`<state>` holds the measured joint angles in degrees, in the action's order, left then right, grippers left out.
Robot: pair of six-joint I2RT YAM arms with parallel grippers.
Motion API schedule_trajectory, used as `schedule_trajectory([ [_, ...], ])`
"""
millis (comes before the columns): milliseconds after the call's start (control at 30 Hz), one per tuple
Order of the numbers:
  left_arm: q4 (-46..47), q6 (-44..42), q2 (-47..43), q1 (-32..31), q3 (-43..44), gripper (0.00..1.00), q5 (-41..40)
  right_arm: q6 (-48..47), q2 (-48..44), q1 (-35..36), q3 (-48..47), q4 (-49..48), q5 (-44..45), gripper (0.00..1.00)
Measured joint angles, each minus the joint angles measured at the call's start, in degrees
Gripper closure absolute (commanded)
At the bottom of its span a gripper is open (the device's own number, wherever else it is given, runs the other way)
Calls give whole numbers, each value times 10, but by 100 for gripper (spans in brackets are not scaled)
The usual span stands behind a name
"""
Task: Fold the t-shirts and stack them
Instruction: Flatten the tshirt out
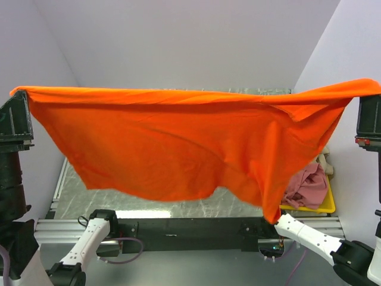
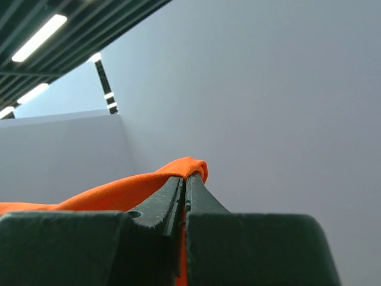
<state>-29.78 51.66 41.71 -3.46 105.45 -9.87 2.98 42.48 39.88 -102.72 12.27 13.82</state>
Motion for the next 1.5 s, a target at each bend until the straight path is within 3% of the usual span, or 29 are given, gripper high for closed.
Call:
schedule_trajectory([
  [100, 9, -3, 0, 0, -7, 100, -4, -5, 3, 0, 7, 5, -1, 100],
  [300, 45, -3, 27, 0, -121, 100, -46, -32, 39, 0, 105, -48, 75, 100],
  [433, 70, 5, 126, 0, -198, 100, -103, -26, 113, -44, 204, -103, 125, 100],
  [533, 91, 20, 255, 4, -245, 97, -141, 24, 211, -131, 269, -127, 86, 100],
  [567, 102, 23, 309, 7, -257, 91, -147, 41, 250, -156, 282, -136, 69, 100],
  [600, 109, 23, 357, 10, -265, 78, -150, 56, 303, -177, 291, -145, 53, 98],
  [633, 113, 26, 428, 16, -266, 63, -152, 67, 359, -194, 292, -151, 37, 89],
  [667, 113, 26, 480, 21, -260, 43, -148, 79, 414, -206, 288, -157, 17, 78],
  [700, 110, 25, 534, 27, -248, 5, -145, 85, 476, -216, 272, -147, 5, 53],
  [733, 103, 27, 592, 35, -224, 1, -140, 89, 523, -223, 253, -144, -7, 43],
  [767, 90, 35, 653, 43, -189, 1, -134, 91, 582, -228, 221, -131, -18, 32],
  [800, 79, 35, 697, 49, -158, 1, -129, 97, 640, -232, 179, -100, -28, 12],
  [867, 70, 33, 764, 59, -104, 1, -121, 102, 728, -234, 98, -64, -38, 11],
  [933, 68, 30, 779, 65, -92, 1, -115, 102, 761, -235, 72, -44, -49, 10],
  [1133, 87, 15, 716, 65, -120, 1, -108, 130, 710, -235, 83, -12, -68, 8],
  [1300, 91, 12, 636, 64, -183, 1, -88, 182, 600, -235, 183, -4, -87, 7],
  [1500, 107, 9, 557, 64, -346, 1, -19, 228, 514, -235, 329, 26, -105, 7],
])
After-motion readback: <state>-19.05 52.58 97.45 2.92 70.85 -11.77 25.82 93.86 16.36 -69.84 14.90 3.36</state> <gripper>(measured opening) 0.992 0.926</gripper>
